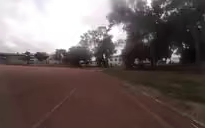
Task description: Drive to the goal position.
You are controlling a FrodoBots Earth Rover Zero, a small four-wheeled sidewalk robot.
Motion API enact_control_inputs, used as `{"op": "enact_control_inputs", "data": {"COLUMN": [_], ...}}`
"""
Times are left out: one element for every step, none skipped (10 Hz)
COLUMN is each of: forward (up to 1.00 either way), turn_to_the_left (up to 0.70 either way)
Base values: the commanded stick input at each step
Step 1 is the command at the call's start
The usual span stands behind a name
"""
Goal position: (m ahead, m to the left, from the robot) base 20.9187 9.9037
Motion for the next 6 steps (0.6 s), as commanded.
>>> {"op": "enact_control_inputs", "data": {"forward": [0.85, 0.85, 0.85, 0.85, 0.85, 0.85], "turn_to_the_left": [0.00, 0.00, 0.00, 0.00, 0.00, 0.00]}}
